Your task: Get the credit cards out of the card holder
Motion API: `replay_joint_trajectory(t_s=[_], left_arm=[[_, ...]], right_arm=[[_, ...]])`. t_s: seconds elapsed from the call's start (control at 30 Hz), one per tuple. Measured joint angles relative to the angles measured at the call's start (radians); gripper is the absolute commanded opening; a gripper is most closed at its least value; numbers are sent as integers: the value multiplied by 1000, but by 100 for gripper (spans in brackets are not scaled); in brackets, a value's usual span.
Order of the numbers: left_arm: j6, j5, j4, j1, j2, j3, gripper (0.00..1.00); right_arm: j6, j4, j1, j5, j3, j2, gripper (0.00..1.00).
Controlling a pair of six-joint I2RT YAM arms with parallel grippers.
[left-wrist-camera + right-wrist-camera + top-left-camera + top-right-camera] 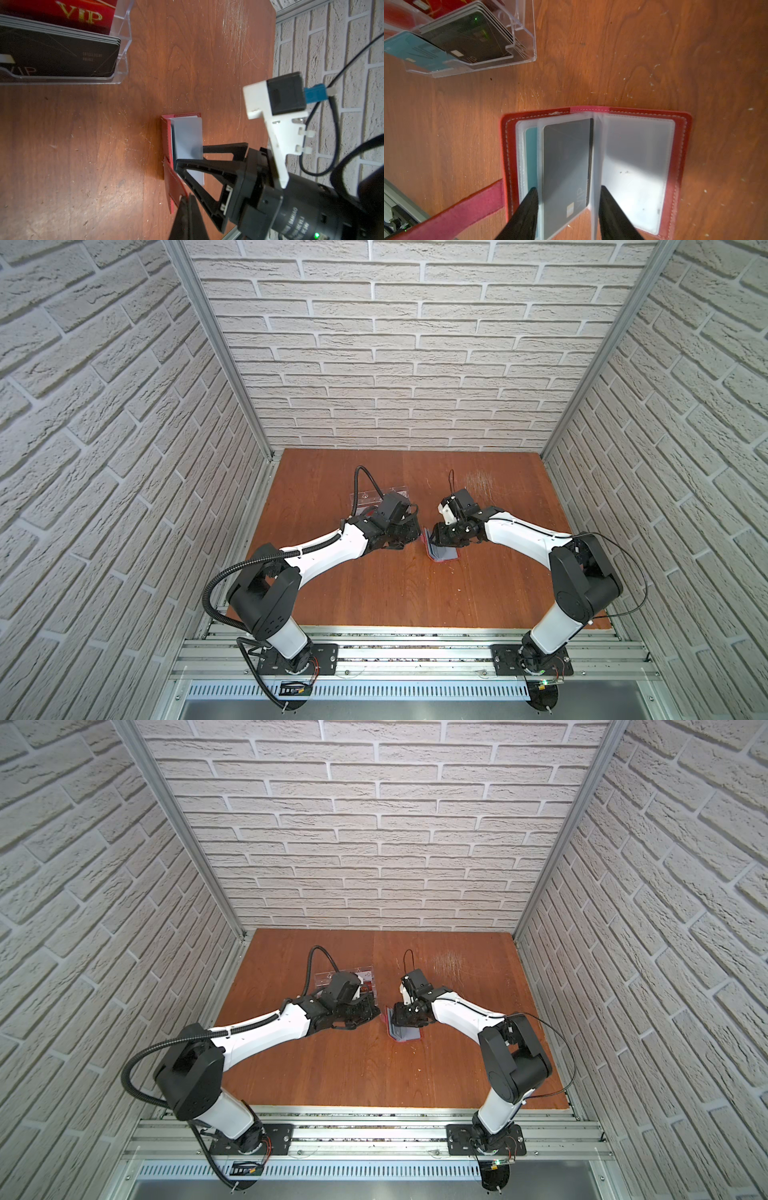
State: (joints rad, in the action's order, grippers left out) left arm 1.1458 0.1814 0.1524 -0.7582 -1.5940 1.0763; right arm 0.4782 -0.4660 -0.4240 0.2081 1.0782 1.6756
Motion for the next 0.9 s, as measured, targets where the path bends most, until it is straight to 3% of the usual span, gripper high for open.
replay_joint_trajectory(t_s=[0.6, 0.9], left_arm=[[3, 0, -3, 1, 0, -10, 0], [3, -2, -3, 1, 0, -12, 0]], right_arm=[[-14, 34, 28, 49, -41, -19, 44], [-19, 32, 27, 61, -41, -17, 50]])
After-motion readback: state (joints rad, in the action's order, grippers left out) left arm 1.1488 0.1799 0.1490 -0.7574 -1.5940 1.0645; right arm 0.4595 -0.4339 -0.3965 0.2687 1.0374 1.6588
